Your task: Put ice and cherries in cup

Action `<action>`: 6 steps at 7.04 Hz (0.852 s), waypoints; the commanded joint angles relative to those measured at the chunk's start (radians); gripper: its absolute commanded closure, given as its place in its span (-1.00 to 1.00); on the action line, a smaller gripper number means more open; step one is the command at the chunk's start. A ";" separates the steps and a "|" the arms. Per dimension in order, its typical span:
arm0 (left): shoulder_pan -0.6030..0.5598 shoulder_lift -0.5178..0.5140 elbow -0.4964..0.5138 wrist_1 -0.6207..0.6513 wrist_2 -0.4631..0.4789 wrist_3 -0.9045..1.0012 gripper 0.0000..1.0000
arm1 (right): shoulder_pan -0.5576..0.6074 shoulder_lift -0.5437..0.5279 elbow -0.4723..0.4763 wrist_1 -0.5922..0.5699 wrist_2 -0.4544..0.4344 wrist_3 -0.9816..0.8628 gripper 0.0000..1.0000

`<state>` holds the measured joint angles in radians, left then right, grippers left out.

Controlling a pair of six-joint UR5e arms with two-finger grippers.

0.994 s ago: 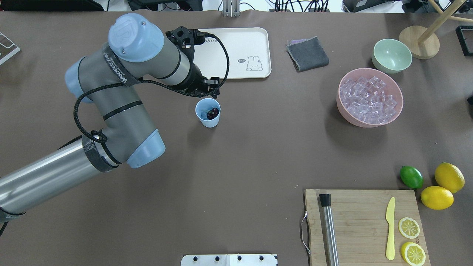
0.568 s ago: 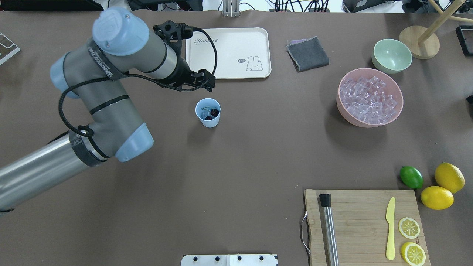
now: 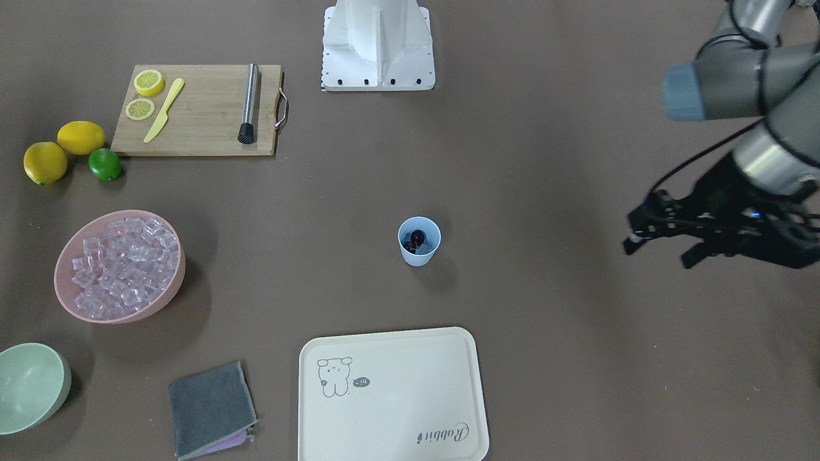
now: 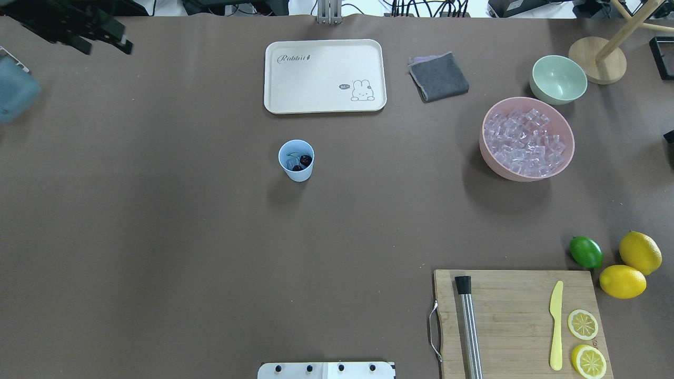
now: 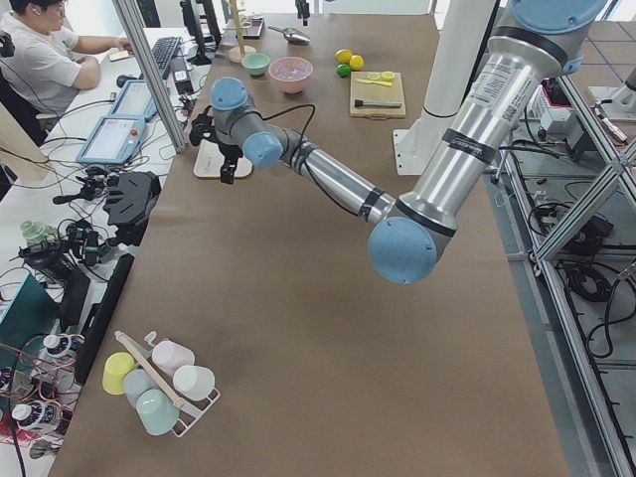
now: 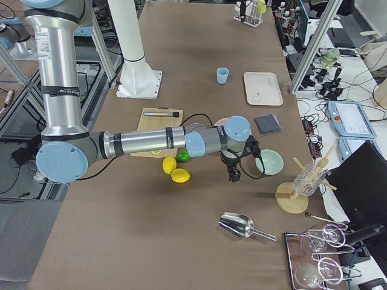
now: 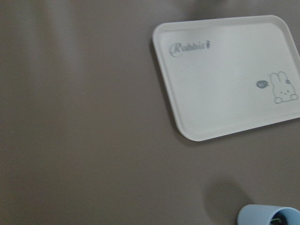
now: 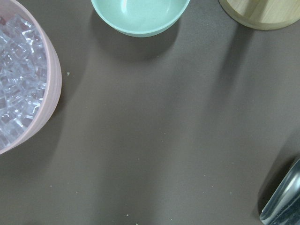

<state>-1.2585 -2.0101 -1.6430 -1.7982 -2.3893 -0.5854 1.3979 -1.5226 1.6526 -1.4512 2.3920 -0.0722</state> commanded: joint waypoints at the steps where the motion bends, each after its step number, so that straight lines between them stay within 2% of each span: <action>1: -0.169 0.167 -0.041 0.085 -0.074 0.305 -0.94 | 0.007 0.001 0.000 0.000 0.004 0.000 -0.97; 2: -0.197 0.282 -0.034 0.071 -0.082 0.423 -0.94 | 0.016 0.004 0.001 0.000 0.012 0.000 -0.97; 4: -0.234 0.374 -0.034 0.069 -0.082 0.537 -0.94 | 0.058 0.021 0.000 -0.006 0.049 -0.003 -0.97; 6: -0.233 0.381 -0.006 0.065 -0.082 0.544 -0.95 | 0.107 0.001 0.002 -0.008 0.071 -0.014 -0.97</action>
<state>-1.4891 -1.6394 -1.6669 -1.7296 -2.4710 -0.0527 1.4719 -1.5102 1.6504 -1.4577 2.4449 -0.0816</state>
